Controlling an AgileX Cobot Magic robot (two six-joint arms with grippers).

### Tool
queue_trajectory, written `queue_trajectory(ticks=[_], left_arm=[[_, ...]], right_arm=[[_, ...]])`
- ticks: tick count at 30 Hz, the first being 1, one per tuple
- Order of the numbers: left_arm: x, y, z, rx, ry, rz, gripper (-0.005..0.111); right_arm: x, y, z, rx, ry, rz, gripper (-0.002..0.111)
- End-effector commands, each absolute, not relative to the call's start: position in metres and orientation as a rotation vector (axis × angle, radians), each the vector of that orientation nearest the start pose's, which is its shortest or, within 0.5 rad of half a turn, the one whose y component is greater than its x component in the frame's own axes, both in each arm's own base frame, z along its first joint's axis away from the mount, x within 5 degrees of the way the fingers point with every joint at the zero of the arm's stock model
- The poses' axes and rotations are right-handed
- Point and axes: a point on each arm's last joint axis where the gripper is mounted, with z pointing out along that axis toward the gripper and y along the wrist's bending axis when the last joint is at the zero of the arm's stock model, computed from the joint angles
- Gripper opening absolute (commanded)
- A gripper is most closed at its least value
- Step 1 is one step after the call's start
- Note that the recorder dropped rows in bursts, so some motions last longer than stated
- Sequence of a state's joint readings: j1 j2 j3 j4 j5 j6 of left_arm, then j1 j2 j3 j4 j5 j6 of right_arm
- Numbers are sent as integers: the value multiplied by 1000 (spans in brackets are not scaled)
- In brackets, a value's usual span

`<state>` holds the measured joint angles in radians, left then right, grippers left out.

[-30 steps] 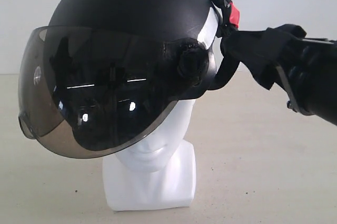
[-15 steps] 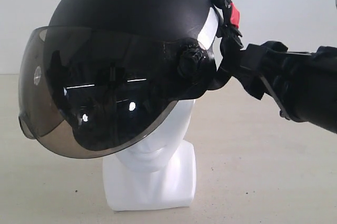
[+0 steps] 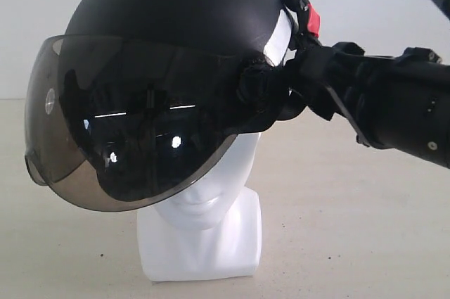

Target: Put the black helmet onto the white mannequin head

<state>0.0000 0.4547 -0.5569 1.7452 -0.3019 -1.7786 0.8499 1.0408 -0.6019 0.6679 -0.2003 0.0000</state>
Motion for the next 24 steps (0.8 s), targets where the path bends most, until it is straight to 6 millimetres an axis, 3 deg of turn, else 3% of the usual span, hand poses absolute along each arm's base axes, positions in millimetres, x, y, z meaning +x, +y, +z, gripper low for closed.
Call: queue_trajectory(ticks=[1, 3, 9, 15, 24], left_arm=[[91, -26, 362, 207, 1426, -237, 5], [91, -26, 362, 207, 1426, -237, 5], [91, -26, 362, 211, 1427, -240, 5], [90, -27, 361, 216, 1428, -245, 5], [90, -28, 361, 229, 1429, -255, 5]], right_arm=[[164, 168, 302, -88, 1884, 950, 60], [166, 169, 299, -82, 1890, 945, 56], [167, 169, 300, -86, 1875, 933, 22], [168, 168, 300, -77, 1859, 922, 2], [189, 140, 291, 61, 1950, 838, 0]])
